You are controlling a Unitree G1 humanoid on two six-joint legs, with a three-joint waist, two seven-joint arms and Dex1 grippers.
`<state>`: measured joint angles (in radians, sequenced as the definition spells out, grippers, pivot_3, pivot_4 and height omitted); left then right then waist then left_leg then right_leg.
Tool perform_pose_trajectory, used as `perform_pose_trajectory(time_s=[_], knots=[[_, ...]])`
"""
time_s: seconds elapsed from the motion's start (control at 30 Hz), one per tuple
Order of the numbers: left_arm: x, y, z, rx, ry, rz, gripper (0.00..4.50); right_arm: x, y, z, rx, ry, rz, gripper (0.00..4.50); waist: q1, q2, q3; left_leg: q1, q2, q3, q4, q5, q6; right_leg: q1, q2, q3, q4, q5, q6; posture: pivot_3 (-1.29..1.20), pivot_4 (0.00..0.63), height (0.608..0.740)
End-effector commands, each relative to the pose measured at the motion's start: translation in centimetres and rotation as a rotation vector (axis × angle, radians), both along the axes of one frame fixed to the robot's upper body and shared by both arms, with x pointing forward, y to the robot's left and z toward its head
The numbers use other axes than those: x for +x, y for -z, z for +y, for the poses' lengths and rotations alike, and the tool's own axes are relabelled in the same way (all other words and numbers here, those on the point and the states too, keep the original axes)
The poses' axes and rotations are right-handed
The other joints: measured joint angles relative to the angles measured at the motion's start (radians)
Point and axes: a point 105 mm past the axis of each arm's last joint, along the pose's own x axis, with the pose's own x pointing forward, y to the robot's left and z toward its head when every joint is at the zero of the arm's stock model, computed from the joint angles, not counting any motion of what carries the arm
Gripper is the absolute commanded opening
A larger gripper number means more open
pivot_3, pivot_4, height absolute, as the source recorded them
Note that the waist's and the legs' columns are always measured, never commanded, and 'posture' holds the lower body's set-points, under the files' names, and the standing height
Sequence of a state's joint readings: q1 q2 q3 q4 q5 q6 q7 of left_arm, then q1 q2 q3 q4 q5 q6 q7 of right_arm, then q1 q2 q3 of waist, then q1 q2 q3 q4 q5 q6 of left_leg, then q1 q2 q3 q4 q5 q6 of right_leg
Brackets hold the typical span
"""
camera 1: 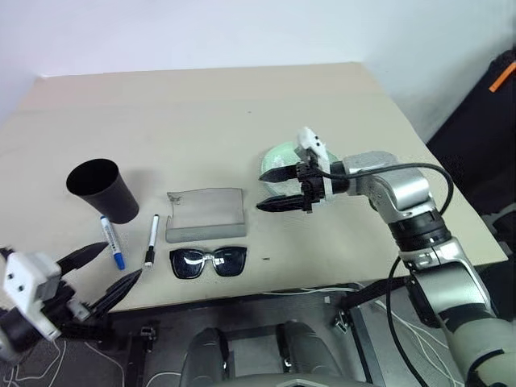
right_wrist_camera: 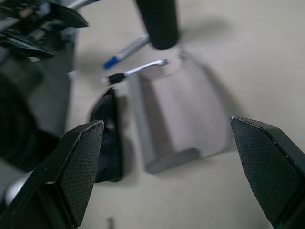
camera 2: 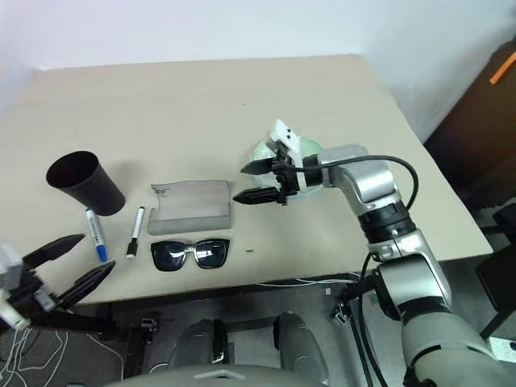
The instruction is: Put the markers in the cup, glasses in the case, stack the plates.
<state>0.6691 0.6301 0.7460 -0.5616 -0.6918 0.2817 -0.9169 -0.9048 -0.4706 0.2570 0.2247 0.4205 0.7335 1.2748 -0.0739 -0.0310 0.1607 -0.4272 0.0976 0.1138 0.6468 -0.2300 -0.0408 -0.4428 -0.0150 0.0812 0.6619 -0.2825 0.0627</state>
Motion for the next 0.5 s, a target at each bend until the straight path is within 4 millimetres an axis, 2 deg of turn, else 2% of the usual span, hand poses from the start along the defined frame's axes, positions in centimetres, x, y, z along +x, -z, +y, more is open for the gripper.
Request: perform_pose_trajectory(time_s=[0.03, 0.2, 0.5], knots=[[-0.8, -1.0, -0.2, -0.019, 0.039, -0.023, 4.50, -1.4, -1.0, 1.6, 0.007, -0.139, 0.005, 4.46, 0.000, 0.000, 0.000, 0.000, 0.000, 0.000, -0.001, 0.000, -0.001, 0.000, 0.000, 0.000, 0.000, 0.000, 0.000, 0.00, 0.150, 0.726], [-0.7, -0.8, -0.6, -0.026, 0.080, -0.014, 4.50, -2.7, -0.3, 3.9, -0.040, -0.267, 0.060, 4.46, -0.005, 0.000, 0.000, 0.000, 0.000, 0.000, -0.003, -0.001, -0.001, 0.000, -0.001, -0.001, -0.003, -0.001, -0.002, 0.00, 0.150, 0.726], [1.0, -1.4, -1.4, -0.012, 0.128, -0.047, 4.50, -4.4, 2.0, 8.0, -0.188, -0.425, 0.122, 4.46, -0.031, 0.000, 0.000, -0.001, 0.000, 0.000, -0.005, -0.001, -0.002, 0.000, -0.003, -0.002, -0.003, -0.001, -0.003, 0.00, 0.150, 0.726]])
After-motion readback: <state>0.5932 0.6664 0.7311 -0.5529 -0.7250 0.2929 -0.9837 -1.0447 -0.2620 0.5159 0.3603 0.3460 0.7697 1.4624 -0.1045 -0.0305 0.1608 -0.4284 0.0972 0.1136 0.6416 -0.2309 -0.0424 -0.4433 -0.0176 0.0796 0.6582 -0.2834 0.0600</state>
